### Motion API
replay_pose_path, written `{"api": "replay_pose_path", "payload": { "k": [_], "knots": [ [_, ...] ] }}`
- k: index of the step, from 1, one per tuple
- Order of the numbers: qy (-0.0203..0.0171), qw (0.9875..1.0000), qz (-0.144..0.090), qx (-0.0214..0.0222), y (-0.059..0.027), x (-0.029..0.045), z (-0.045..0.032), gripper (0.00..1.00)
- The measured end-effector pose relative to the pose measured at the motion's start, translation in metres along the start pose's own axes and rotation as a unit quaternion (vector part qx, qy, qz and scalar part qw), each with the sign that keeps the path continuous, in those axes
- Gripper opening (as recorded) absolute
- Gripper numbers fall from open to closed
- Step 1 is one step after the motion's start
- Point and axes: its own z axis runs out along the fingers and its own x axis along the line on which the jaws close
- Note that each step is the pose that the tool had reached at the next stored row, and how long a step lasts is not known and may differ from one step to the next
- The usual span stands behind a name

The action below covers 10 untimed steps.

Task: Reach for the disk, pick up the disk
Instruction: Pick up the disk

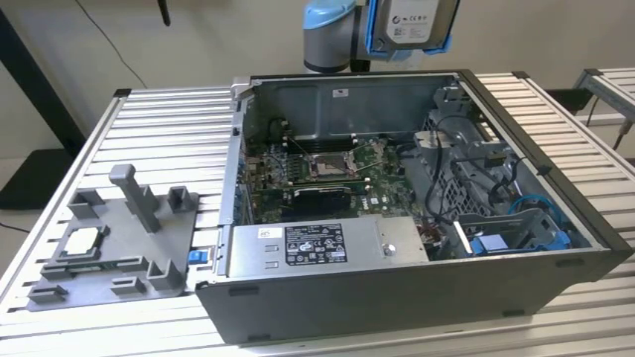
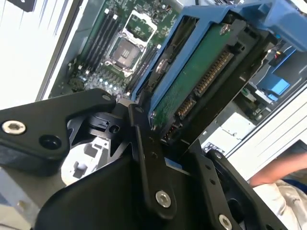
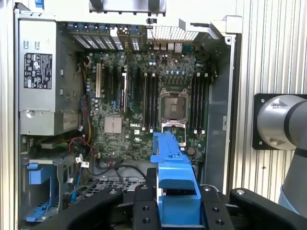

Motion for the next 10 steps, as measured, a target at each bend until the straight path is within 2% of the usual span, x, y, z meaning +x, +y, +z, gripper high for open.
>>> {"api": "replay_pose_path", "payload": {
  "k": [10],
  "knots": [
    [0.0,1.0,0.0,0.0,-0.0415,0.0002,-0.0007,0.0]
  ]
}}
